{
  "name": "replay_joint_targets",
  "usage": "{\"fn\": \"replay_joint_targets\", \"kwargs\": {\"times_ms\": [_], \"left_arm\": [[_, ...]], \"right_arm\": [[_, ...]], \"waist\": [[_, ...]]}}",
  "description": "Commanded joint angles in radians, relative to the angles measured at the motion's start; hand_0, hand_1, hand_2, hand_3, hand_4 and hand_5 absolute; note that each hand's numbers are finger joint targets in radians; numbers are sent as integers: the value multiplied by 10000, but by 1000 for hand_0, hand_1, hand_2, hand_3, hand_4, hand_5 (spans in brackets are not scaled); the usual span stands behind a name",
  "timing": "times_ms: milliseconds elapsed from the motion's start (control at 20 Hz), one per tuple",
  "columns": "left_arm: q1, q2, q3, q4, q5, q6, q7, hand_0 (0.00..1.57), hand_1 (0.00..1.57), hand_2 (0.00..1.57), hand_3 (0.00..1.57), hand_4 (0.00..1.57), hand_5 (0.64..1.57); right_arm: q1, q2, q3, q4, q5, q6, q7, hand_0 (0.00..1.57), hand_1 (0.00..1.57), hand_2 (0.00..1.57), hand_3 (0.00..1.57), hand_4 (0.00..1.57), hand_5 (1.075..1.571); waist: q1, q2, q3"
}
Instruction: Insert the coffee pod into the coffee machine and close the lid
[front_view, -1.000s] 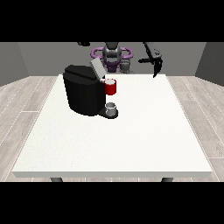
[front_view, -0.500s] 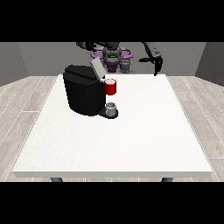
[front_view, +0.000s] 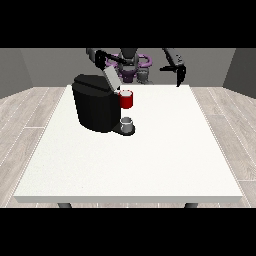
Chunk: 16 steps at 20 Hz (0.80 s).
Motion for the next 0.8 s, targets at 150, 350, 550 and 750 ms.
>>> {"fn": "replay_joint_targets", "kwargs": {"times_ms": [150,350,550,750], "left_arm": [[-170,144,68,-424,455,35,453,0,0,0,0,353,1571],[120,482,-32,-242,117,-142,-476,0,0,0,0,298,1571],[-447,602,66,82,337,-259,-473,0,0,0,0,353,1571],[-344,352,-43,-170,414,15,123,0,0,0,0,355,1571]], "right_arm": [[-798,3,-636,1450,-128,-54,-625,0,0,0,0,406,1571],[-1658,-613,-1373,2076,-406,105,-803,0,0,0,0,443,1571],[-2006,-319,-1316,2673,-410,-59,-1178,0,0,0,0,439,1571],[-1811,-593,-1402,3035,-484,291,-1604,0,0,0,0,363,1571]], "waist": [[2,339,2],[303,726,2],[305,1130,1],[328,937,4]]}}
